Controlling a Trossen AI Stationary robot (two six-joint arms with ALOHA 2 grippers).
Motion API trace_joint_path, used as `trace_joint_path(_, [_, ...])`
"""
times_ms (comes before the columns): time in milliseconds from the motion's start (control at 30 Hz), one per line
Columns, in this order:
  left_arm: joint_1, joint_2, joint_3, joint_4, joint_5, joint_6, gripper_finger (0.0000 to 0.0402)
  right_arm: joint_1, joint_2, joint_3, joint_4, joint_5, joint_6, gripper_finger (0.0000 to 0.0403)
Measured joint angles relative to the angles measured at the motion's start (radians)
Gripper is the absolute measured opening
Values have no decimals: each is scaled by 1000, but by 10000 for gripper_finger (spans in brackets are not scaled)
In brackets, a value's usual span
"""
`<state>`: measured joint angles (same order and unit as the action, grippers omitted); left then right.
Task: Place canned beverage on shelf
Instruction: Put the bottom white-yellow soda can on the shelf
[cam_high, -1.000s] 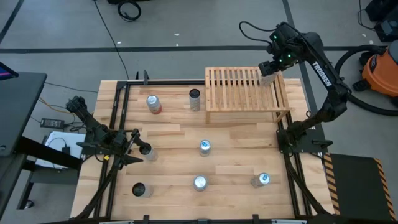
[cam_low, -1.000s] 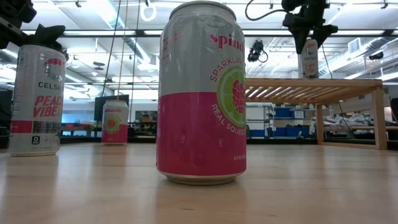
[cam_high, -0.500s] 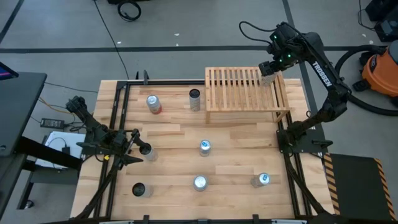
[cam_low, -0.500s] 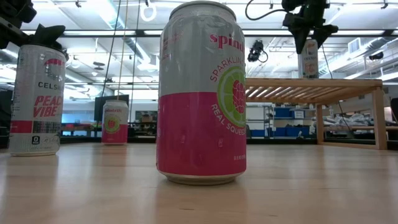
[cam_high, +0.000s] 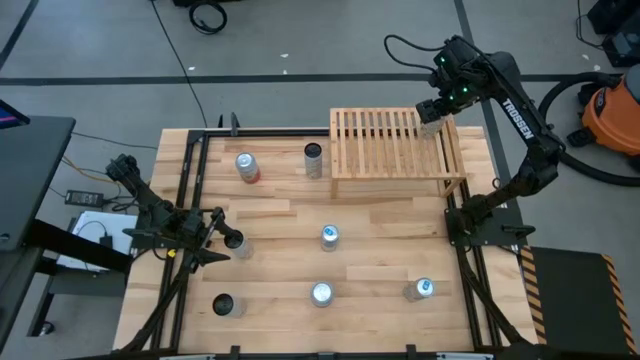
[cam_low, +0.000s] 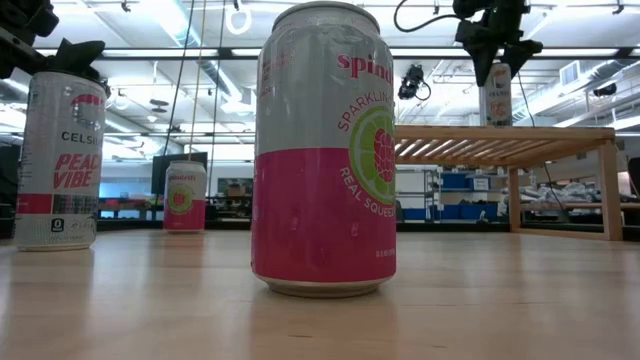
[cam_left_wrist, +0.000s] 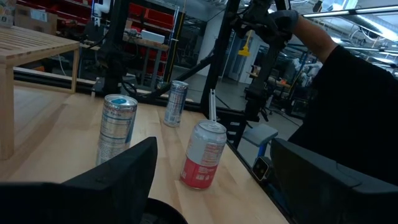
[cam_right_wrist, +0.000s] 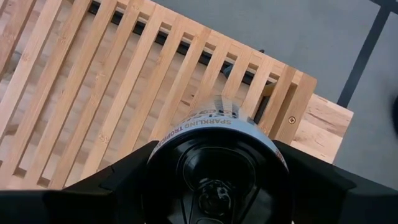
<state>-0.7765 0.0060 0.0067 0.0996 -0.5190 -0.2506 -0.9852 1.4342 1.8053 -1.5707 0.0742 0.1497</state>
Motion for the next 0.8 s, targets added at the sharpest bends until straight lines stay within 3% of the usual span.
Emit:
trace_joint_path(433, [0, 0, 0, 0, 0, 0, 316, 0, 0, -2, -2, 0, -3, 348])
trace_joint_path(800, [0, 0, 0, 0, 0, 0, 316, 0, 0, -2, -1, 1, 6, 350])
